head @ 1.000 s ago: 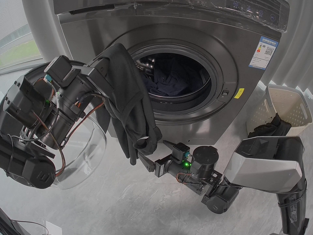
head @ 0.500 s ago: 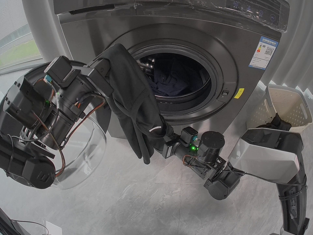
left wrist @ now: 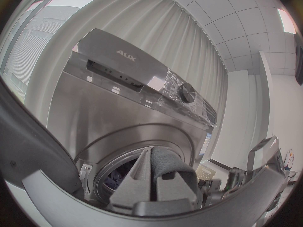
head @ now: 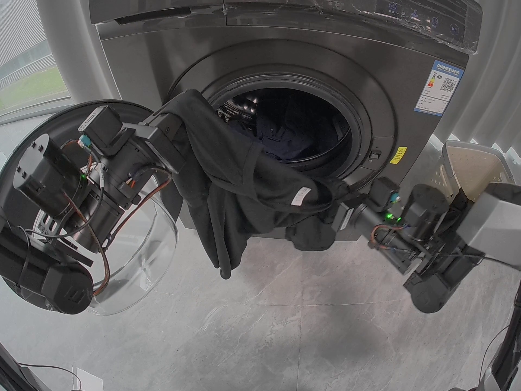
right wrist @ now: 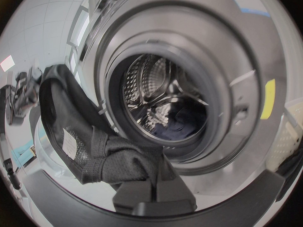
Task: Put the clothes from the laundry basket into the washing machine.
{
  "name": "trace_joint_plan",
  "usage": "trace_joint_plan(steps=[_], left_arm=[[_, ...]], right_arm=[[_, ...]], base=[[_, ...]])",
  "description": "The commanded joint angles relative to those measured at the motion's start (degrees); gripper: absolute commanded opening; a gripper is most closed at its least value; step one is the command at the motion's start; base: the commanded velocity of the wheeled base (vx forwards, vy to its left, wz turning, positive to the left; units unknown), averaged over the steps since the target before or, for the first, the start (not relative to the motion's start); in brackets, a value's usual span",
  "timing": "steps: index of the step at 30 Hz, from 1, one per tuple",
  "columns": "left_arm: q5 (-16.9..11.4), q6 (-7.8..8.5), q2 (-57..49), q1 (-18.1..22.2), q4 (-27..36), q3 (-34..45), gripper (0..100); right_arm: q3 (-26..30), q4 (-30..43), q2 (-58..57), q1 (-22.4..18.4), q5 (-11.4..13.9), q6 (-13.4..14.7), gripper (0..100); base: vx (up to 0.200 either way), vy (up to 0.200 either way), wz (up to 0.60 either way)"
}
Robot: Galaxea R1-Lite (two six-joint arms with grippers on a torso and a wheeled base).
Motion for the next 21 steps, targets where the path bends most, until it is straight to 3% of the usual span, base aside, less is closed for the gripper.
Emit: trace_joint_plan(steps=[1, 5, 15, 21], left_arm=[[0.07, 0.01, 1.09, 0.80, -0.03, 2.19, 0], [0.24, 0.10, 0.73, 1.07, -0.03, 2.80, 0], [0.33, 0.71, 0.38, 3.00, -0.12, 8.08, 0], [1.21, 0.98, 1.35, 3.70, -0.03, 7.99, 0]], right_arm=[[3.67, -0.12, -9.81, -4.18, 0.45, 0.37, 0], [5.25, -0.04, -14.90, -4.88, 0.18, 0.72, 0], [-0.20, 0.05, -19.39, -4.35, -0.34, 0.02, 0], [-0.99, -0.04, -21.06, -4.18, -2.63, 0.11, 0]], base=[[0.000, 0.000, 0.00], [0.000, 0.000, 0.00], [0.000, 0.000, 0.00], [0.000, 0.000, 0.00]])
